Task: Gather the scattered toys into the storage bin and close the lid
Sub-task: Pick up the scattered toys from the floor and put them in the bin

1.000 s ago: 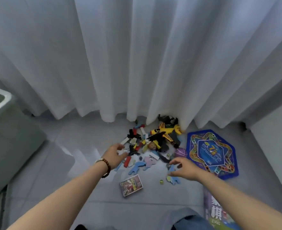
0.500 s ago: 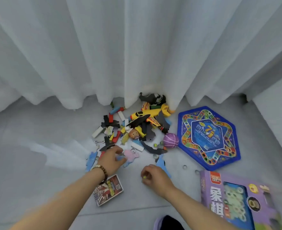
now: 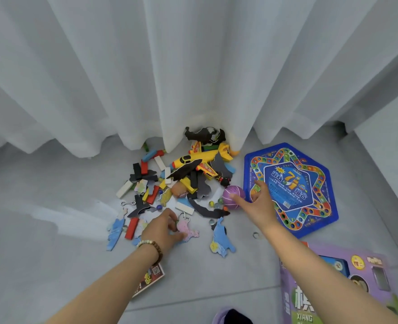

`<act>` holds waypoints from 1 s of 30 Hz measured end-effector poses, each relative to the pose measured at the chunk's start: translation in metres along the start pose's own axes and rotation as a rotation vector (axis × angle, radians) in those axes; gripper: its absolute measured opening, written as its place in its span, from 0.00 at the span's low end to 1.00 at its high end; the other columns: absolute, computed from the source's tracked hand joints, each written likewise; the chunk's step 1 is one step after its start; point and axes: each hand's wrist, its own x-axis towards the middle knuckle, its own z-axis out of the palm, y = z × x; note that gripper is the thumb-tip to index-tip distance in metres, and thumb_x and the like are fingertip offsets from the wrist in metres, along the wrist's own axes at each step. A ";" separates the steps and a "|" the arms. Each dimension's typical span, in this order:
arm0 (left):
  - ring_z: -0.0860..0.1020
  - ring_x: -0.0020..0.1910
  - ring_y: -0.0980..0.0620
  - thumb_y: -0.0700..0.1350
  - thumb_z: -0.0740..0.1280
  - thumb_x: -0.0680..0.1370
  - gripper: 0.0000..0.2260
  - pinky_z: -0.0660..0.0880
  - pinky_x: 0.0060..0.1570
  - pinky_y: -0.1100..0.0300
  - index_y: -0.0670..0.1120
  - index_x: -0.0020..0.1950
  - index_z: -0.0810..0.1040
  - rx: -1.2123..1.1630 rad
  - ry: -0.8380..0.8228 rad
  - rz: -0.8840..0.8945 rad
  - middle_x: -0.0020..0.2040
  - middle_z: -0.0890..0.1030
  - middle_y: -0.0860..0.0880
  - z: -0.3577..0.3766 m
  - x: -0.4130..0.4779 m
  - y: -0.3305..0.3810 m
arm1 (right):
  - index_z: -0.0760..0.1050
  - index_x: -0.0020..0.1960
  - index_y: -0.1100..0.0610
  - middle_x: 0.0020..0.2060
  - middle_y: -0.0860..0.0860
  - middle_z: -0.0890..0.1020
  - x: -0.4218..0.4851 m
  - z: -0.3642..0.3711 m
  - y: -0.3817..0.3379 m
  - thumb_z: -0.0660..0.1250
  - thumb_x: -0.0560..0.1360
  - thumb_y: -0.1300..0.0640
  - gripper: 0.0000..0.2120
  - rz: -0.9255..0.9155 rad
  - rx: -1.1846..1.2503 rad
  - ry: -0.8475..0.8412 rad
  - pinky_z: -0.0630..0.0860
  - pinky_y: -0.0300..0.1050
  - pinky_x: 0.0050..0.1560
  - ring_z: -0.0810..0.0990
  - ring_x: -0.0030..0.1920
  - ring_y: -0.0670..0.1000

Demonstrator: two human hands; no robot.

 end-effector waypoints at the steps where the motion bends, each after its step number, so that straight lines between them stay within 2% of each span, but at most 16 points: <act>1: 0.76 0.40 0.53 0.52 0.74 0.68 0.18 0.73 0.40 0.59 0.52 0.52 0.69 0.008 0.001 0.001 0.43 0.79 0.52 0.001 0.000 0.001 | 0.58 0.73 0.55 0.63 0.52 0.71 0.003 0.003 0.004 0.75 0.67 0.48 0.41 -0.002 -0.036 -0.029 0.69 0.49 0.64 0.70 0.64 0.52; 2: 0.75 0.40 0.53 0.52 0.74 0.68 0.19 0.72 0.39 0.59 0.53 0.52 0.69 0.021 0.003 0.006 0.43 0.78 0.51 0.003 -0.001 0.002 | 0.57 0.74 0.54 0.69 0.51 0.67 0.005 0.007 0.007 0.76 0.66 0.47 0.43 -0.003 -0.071 -0.064 0.67 0.50 0.67 0.66 0.69 0.53; 3: 0.74 0.39 0.53 0.53 0.74 0.68 0.18 0.72 0.39 0.59 0.53 0.52 0.69 0.036 0.008 0.015 0.43 0.78 0.51 0.004 0.000 0.003 | 0.59 0.73 0.53 0.70 0.52 0.67 0.008 0.010 0.010 0.76 0.65 0.46 0.43 -0.009 -0.115 -0.087 0.67 0.51 0.67 0.66 0.70 0.55; 6: 0.75 0.40 0.52 0.53 0.73 0.68 0.17 0.73 0.40 0.59 0.53 0.51 0.70 0.049 0.027 0.022 0.42 0.77 0.52 0.007 0.002 0.005 | 0.69 0.64 0.52 0.58 0.52 0.76 0.011 0.015 0.018 0.76 0.63 0.43 0.35 -0.039 -0.232 -0.106 0.75 0.50 0.57 0.75 0.59 0.54; 8: 0.76 0.42 0.51 0.54 0.72 0.69 0.16 0.73 0.40 0.59 0.52 0.51 0.70 0.068 0.025 0.021 0.43 0.78 0.52 0.008 0.003 0.005 | 0.70 0.60 0.51 0.54 0.50 0.77 0.006 0.014 0.019 0.77 0.63 0.45 0.29 -0.055 -0.157 -0.089 0.76 0.46 0.51 0.76 0.55 0.52; 11: 0.75 0.42 0.51 0.56 0.68 0.73 0.13 0.71 0.39 0.60 0.52 0.50 0.69 0.150 0.014 0.055 0.42 0.77 0.51 0.008 0.005 0.005 | 0.68 0.58 0.48 0.53 0.48 0.75 -0.008 0.011 0.015 0.77 0.65 0.49 0.26 -0.079 0.031 -0.065 0.74 0.42 0.50 0.76 0.54 0.49; 14: 0.73 0.43 0.51 0.54 0.66 0.75 0.12 0.68 0.42 0.62 0.49 0.53 0.72 0.164 -0.020 0.077 0.48 0.78 0.48 0.006 0.008 0.007 | 0.66 0.57 0.46 0.49 0.42 0.74 -0.026 0.011 0.016 0.76 0.66 0.52 0.26 -0.056 0.068 -0.174 0.70 0.36 0.48 0.74 0.50 0.43; 17: 0.72 0.46 0.51 0.52 0.65 0.77 0.13 0.69 0.46 0.61 0.46 0.55 0.73 0.030 -0.045 0.061 0.52 0.78 0.46 0.002 0.007 0.006 | 0.69 0.60 0.48 0.50 0.41 0.76 -0.038 0.018 0.018 0.76 0.67 0.51 0.26 -0.026 0.070 -0.287 0.71 0.29 0.43 0.75 0.49 0.39; 19: 0.73 0.46 0.51 0.53 0.64 0.77 0.11 0.69 0.43 0.61 0.48 0.53 0.72 -0.098 -0.023 0.041 0.48 0.77 0.48 -0.011 0.001 0.011 | 0.70 0.61 0.48 0.53 0.45 0.77 -0.042 0.022 0.008 0.75 0.67 0.48 0.26 -0.019 0.102 -0.308 0.74 0.32 0.45 0.76 0.51 0.42; 21: 0.74 0.44 0.49 0.52 0.64 0.78 0.09 0.69 0.40 0.62 0.46 0.50 0.74 -0.275 0.022 0.060 0.42 0.77 0.49 -0.036 -0.013 0.021 | 0.70 0.59 0.47 0.52 0.46 0.78 -0.052 0.024 -0.016 0.73 0.68 0.48 0.22 -0.005 0.175 -0.337 0.74 0.33 0.44 0.77 0.51 0.42; 23: 0.74 0.38 0.47 0.48 0.61 0.79 0.10 0.70 0.40 0.57 0.43 0.46 0.77 -0.443 0.093 0.109 0.36 0.77 0.43 -0.070 -0.034 0.027 | 0.71 0.59 0.47 0.50 0.47 0.79 -0.070 0.029 -0.050 0.71 0.69 0.44 0.21 -0.002 0.255 -0.398 0.71 0.32 0.41 0.77 0.47 0.43; 24: 0.72 0.33 0.47 0.47 0.60 0.80 0.12 0.70 0.39 0.57 0.42 0.43 0.77 -0.509 0.127 0.121 0.33 0.76 0.40 -0.090 -0.046 0.025 | 0.71 0.59 0.47 0.47 0.48 0.79 -0.083 0.033 -0.073 0.71 0.67 0.39 0.25 -0.013 0.277 -0.440 0.70 0.33 0.39 0.76 0.43 0.44; 25: 0.68 0.29 0.50 0.48 0.60 0.79 0.13 0.69 0.34 0.61 0.42 0.39 0.74 -0.557 0.153 0.127 0.29 0.73 0.39 -0.111 -0.058 0.023 | 0.72 0.59 0.47 0.42 0.48 0.78 -0.094 0.038 -0.097 0.71 0.64 0.35 0.28 -0.024 0.288 -0.487 0.68 0.33 0.37 0.74 0.38 0.44; 27: 0.61 0.28 0.54 0.53 0.59 0.78 0.12 0.63 0.29 0.65 0.47 0.42 0.75 -0.618 0.207 0.130 0.23 0.64 0.50 -0.157 -0.084 0.010 | 0.74 0.57 0.48 0.33 0.48 0.73 -0.118 0.054 -0.146 0.69 0.62 0.31 0.29 -0.064 0.326 -0.597 0.66 0.34 0.31 0.68 0.30 0.45; 28: 0.59 0.28 0.54 0.55 0.60 0.78 0.13 0.60 0.29 0.64 0.49 0.47 0.78 -0.672 0.245 0.121 0.26 0.61 0.54 -0.181 -0.098 -0.002 | 0.75 0.56 0.49 0.32 0.50 0.71 -0.131 0.065 -0.171 0.69 0.63 0.31 0.29 -0.073 0.338 -0.651 0.65 0.35 0.31 0.66 0.28 0.45; 30: 0.57 0.29 0.54 0.62 0.62 0.74 0.14 0.56 0.28 0.62 0.52 0.46 0.73 -0.758 0.338 0.084 0.29 0.58 0.53 -0.232 -0.136 -0.027 | 0.75 0.54 0.53 0.33 0.52 0.73 -0.164 0.096 -0.223 0.69 0.66 0.34 0.27 -0.047 0.381 -0.756 0.66 0.37 0.31 0.68 0.28 0.46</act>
